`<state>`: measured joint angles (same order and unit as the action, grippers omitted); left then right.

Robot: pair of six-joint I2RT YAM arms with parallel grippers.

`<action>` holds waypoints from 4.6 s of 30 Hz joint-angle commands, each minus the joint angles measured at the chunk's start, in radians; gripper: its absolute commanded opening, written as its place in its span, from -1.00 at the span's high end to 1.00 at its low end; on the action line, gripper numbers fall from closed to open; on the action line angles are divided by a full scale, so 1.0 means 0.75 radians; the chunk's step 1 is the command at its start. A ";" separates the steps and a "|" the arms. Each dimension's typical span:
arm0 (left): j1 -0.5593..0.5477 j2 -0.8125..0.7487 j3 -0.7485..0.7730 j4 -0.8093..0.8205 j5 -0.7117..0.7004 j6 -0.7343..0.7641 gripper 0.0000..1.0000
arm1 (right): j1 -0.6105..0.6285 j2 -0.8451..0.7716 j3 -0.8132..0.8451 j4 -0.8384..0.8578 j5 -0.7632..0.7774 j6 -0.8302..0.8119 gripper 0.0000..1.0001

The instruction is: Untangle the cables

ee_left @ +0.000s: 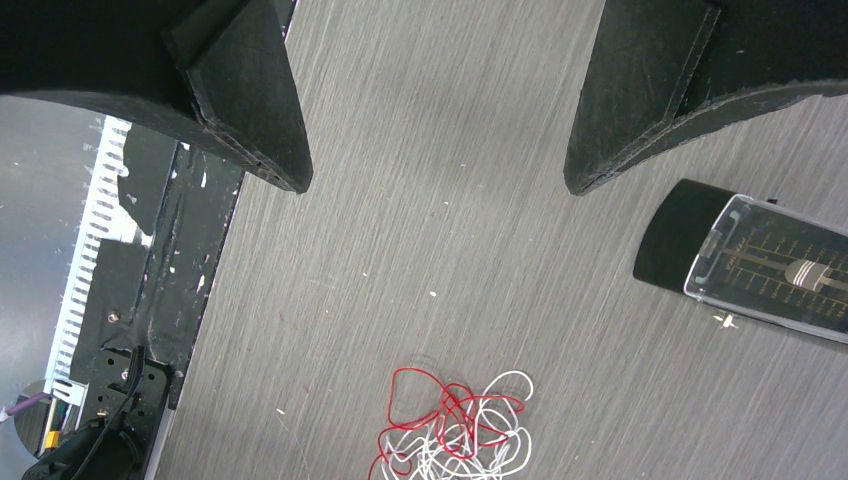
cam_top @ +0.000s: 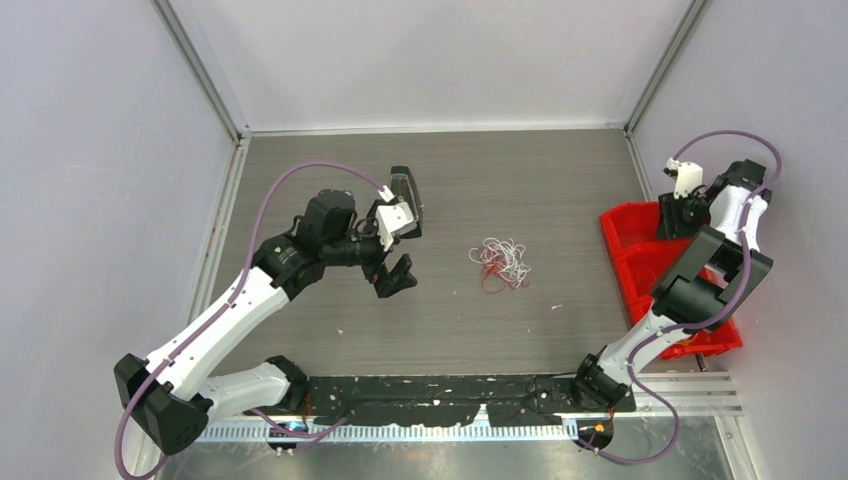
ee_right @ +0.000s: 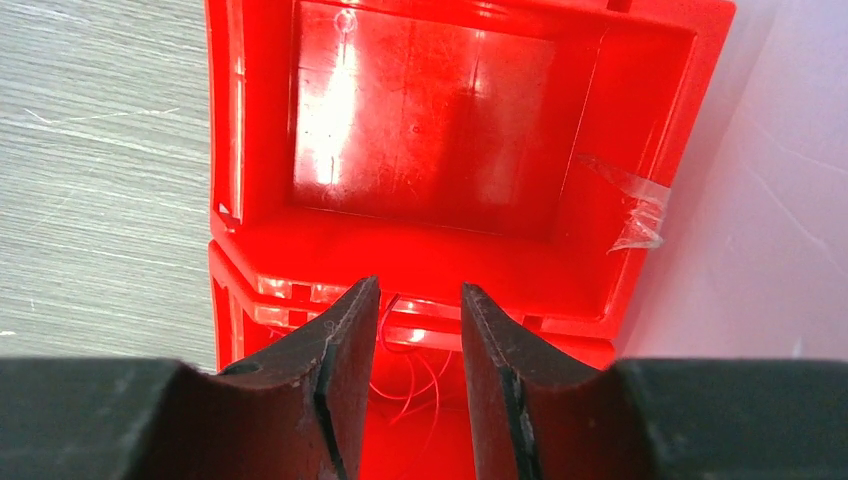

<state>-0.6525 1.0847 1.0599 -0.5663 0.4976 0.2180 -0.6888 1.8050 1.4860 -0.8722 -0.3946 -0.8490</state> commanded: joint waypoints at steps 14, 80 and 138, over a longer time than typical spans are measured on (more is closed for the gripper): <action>0.005 -0.015 0.038 0.022 -0.008 0.022 -0.99 | 0.007 0.045 -0.028 -0.056 0.020 -0.014 0.80; 0.225 -0.062 -0.236 0.251 0.176 -0.410 -0.99 | 1.231 0.010 -0.309 0.334 -0.030 0.663 0.28; -0.112 0.178 -0.150 0.681 0.141 -0.569 0.99 | 1.747 -0.618 -0.435 0.236 -0.360 0.763 0.82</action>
<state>-0.7383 1.2423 0.9199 -0.1169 0.5705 -0.1864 0.6144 1.3792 1.1683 -0.7044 -0.6495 -0.2813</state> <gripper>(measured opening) 0.197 0.100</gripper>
